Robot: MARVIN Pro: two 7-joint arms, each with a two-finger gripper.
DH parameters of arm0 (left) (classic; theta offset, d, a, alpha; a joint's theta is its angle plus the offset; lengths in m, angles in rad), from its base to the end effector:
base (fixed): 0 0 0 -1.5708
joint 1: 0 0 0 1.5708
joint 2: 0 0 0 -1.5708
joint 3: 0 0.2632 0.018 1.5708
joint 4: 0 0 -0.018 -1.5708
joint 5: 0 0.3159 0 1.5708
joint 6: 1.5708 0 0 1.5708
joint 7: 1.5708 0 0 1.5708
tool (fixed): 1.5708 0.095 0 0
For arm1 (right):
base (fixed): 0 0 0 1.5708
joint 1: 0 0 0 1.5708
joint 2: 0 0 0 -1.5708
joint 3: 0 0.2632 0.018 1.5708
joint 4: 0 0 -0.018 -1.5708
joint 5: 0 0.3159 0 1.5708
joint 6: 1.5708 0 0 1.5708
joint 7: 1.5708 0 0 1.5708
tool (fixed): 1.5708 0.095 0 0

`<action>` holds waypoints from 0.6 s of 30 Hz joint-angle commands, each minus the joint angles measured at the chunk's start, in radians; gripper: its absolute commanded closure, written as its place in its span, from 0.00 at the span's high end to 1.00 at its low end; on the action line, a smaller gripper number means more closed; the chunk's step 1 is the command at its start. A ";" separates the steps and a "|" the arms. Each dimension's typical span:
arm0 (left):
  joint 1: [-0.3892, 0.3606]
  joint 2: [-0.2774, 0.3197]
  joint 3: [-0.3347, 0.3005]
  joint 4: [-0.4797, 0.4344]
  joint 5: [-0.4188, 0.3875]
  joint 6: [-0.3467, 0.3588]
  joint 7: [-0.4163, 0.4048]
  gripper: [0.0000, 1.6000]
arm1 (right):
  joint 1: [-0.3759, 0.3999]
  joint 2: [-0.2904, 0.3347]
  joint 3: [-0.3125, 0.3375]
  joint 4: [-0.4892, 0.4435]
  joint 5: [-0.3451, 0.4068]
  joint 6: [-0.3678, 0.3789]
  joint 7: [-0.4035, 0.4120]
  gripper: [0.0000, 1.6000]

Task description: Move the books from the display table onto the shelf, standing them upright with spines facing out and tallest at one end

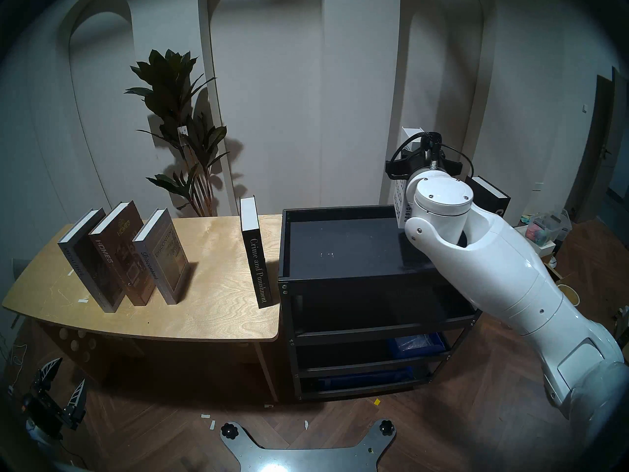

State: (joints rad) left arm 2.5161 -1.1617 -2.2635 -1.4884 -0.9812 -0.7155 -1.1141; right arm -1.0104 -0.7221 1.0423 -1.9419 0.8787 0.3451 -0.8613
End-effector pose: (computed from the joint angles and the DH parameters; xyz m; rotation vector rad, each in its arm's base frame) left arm 0.0794 0.2885 -0.3132 1.9867 -0.4462 2.2386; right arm 0.4470 -0.0408 -0.0372 1.9232 -0.1349 2.1388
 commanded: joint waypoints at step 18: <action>0.018 0.014 -0.001 -0.011 -0.016 -0.009 -0.030 1.00 | -0.337 0.242 0.052 -0.229 -0.204 -0.291 -0.233 0.00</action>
State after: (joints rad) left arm 2.5251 -1.1567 -2.2621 -1.4905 -0.9865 -0.7205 -1.1113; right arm -1.2471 -0.5348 1.0846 -2.1391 0.7976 0.1531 -1.0118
